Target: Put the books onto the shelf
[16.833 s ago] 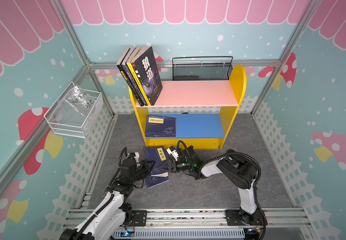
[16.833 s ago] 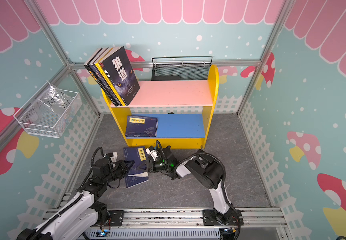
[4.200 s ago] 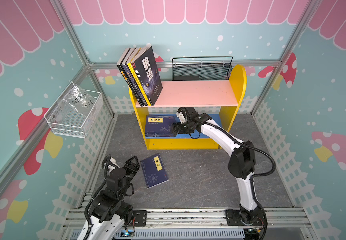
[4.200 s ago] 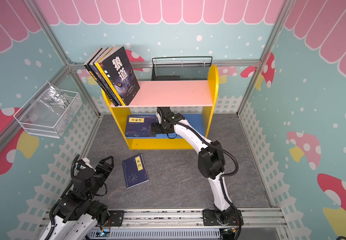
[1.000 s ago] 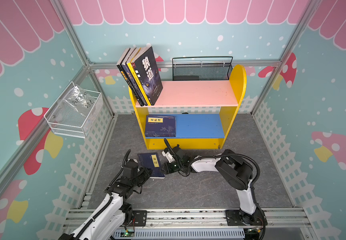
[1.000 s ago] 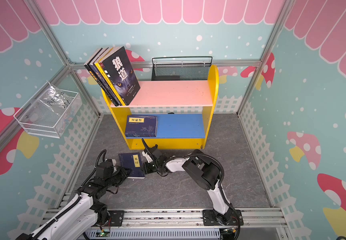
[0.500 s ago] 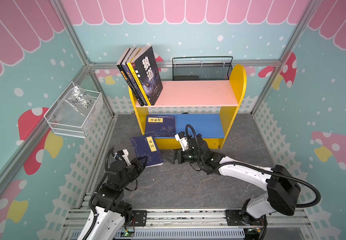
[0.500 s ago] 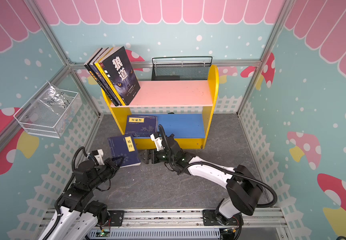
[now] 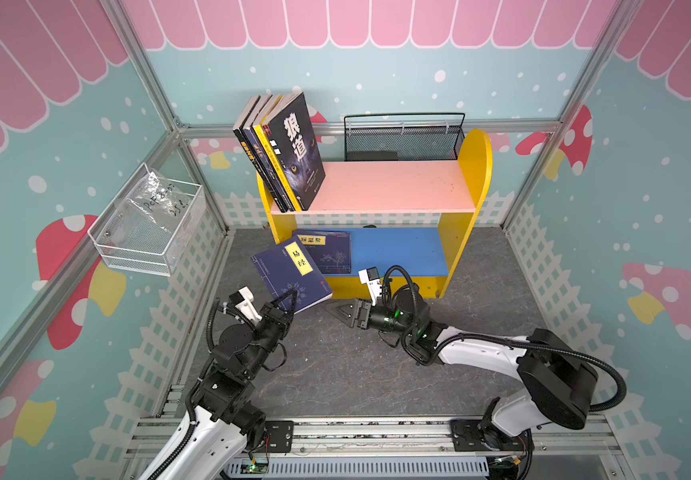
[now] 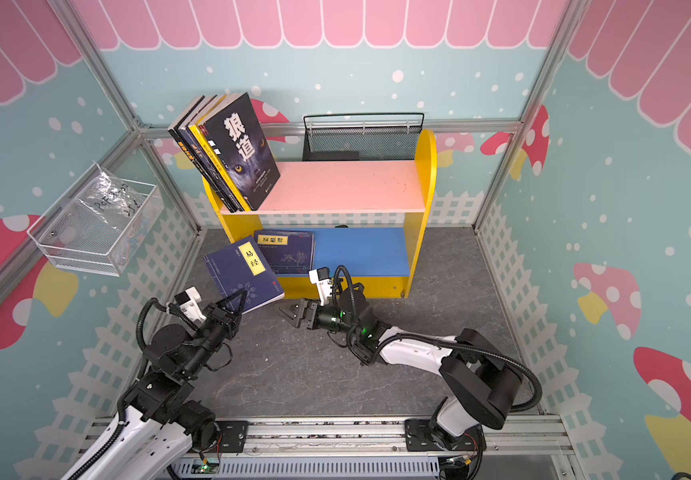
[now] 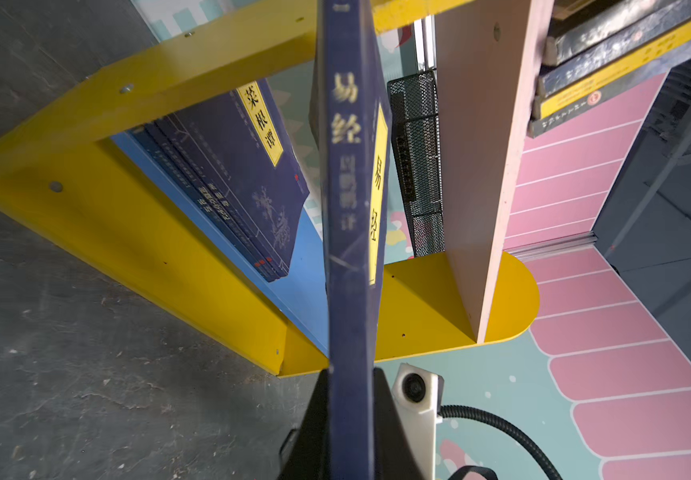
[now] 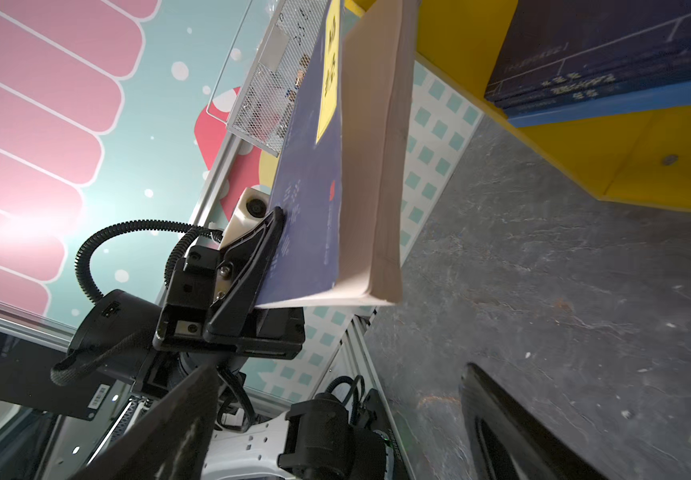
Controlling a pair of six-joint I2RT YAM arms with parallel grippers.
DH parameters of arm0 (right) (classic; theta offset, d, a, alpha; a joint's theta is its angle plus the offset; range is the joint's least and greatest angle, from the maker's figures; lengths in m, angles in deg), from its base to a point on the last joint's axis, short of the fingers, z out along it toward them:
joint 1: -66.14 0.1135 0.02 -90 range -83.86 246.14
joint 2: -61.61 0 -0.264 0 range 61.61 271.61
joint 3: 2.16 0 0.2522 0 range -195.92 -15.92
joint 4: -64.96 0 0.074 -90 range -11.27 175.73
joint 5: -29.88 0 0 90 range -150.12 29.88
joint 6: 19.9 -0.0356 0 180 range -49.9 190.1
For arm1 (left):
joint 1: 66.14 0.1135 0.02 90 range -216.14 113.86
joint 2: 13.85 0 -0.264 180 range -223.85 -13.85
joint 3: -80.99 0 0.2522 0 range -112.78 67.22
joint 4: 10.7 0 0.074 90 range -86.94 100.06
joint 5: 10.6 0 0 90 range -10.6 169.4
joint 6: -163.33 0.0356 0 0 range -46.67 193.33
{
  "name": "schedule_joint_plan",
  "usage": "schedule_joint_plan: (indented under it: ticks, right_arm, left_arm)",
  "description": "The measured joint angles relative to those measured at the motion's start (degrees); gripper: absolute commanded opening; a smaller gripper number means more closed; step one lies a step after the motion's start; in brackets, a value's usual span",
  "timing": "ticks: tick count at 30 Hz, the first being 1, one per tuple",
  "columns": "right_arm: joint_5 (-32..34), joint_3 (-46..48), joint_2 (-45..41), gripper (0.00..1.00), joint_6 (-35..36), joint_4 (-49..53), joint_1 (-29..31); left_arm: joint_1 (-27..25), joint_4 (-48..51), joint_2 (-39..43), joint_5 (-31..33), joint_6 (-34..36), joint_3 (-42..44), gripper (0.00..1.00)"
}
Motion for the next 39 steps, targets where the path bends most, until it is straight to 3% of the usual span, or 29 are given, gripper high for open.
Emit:
schedule_joint_plan:
  ticks: [7, 16, 29, 32, 37, 39]
  right_arm:
    - [-1.57, -3.87, 3.02, 0.81, -2.51, -4.50, 0.72]
    - [0.76, -4.68, 3.13, 0.38, -1.95, -6.29, 0.72]
    - [8.00, -4.15, 2.49, 0.18, -0.81, -7.72, 0.94]
    - [8.15, -4.55, 2.51, 0.16, -1.16, -7.67, 0.94]
    - [8.15, -4.81, 2.49, 0.15, -1.11, -7.45, 0.44]
    - [8.09, -4.79, 2.43, 0.15, -0.94, -6.56, -0.31]
  left_arm:
    - [-7.67, -9.77, -6.47, 5.38, -0.07, 0.15, 0.00]
    - [-12.50, -16.24, -10.93, 8.52, 0.17, 0.90, 0.00]
    - [-14.32, -19.04, -10.67, 11.08, 0.35, 1.79, 0.03]
    - [-14.29, -19.91, -11.06, 11.28, 0.42, 1.79, 0.14]
    - [-14.49, -19.67, -10.99, 10.19, 1.75, 1.66, 0.54]
    - [-14.62, -18.08, -10.40, 9.70, 2.82, 1.18, 0.64]
